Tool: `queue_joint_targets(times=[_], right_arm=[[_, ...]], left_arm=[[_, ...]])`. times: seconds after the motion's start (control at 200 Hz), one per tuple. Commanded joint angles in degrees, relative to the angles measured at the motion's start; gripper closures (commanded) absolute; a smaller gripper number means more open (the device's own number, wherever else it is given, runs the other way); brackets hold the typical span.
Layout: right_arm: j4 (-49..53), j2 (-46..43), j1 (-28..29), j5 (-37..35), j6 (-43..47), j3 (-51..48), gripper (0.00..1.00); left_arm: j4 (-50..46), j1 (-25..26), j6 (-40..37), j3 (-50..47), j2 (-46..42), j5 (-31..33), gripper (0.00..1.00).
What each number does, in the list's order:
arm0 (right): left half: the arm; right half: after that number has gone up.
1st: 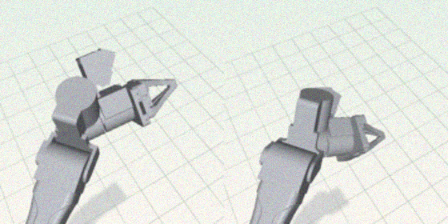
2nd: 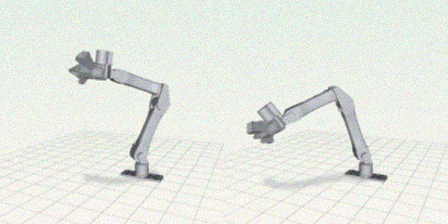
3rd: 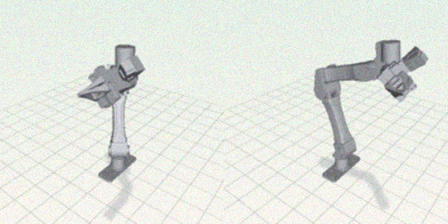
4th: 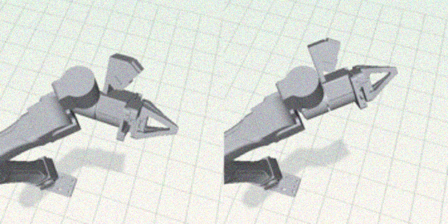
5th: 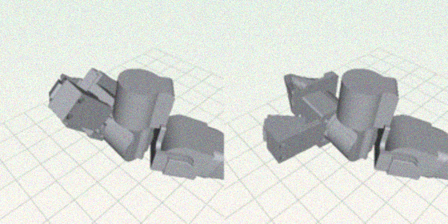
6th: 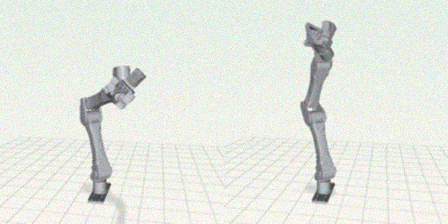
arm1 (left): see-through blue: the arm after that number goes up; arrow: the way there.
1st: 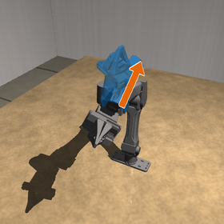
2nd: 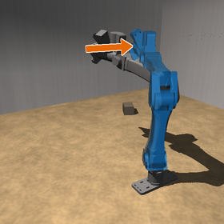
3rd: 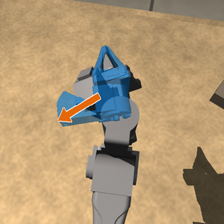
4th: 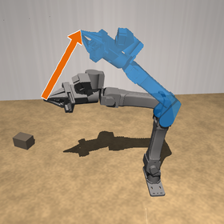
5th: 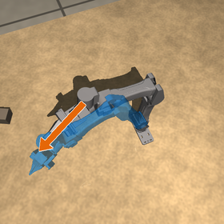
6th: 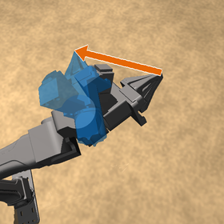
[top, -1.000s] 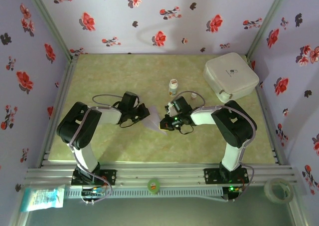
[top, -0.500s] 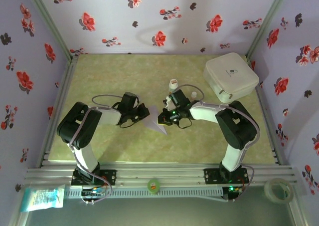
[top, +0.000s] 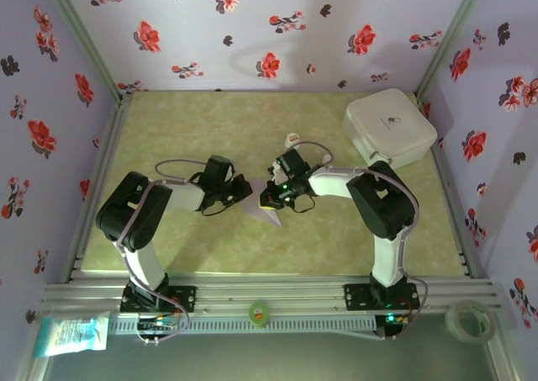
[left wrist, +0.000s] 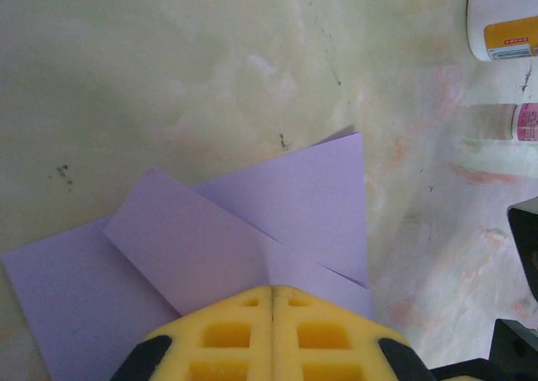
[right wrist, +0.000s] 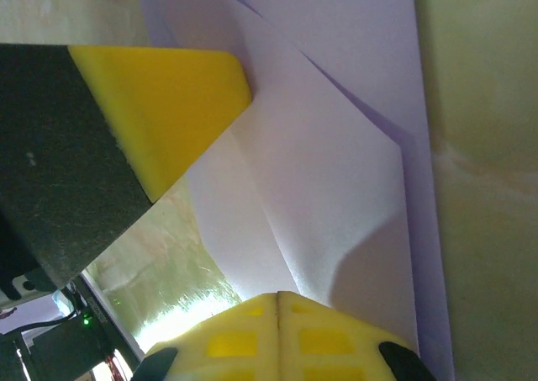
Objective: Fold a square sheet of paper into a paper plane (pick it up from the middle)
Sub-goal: Fourth fold the wing at the center of the table.
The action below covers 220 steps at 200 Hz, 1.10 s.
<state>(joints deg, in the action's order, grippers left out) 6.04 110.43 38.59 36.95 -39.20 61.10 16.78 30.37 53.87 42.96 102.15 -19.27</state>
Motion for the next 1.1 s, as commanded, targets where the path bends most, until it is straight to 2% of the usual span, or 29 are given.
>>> queue_joint_targets(times=[0.0,0.09,0.215,0.42,0.865,1.095], right_arm=[[0.57,1.01,0.78,0.51,-0.81,1.35,0.97],[2.28,1.38,0.87,-0.23,0.05,1.62,0.97],[10.78,2.96,0.06,-3.66,5.7,0.2,0.98],[2.39,-1.3,-1.06,0.6,2.83,-9.51,0.97],[3.65,-10.6,-2.71,-1.15,2.84,-22.44,0.95],[3.69,-15.71,-3.51,-0.79,2.1,-25.36,0.95]], left_arm=[[-5.0,-0.75,-1.9,-1.39,2.55,3.37,0.97],[-5.54,-0.75,-1.94,-1.1,2.62,3.38,0.97],[-7.54,-0.75,-2.78,-0.4,2.25,3.34,0.97],[-7.96,-1.27,-2.66,-0.14,3.22,2.96,0.98],[-6.95,-1.97,-1.05,-1.87,3.51,3.27,0.98],[-6.3,-2.04,-1.33,-1.98,3.15,2.95,0.98]])
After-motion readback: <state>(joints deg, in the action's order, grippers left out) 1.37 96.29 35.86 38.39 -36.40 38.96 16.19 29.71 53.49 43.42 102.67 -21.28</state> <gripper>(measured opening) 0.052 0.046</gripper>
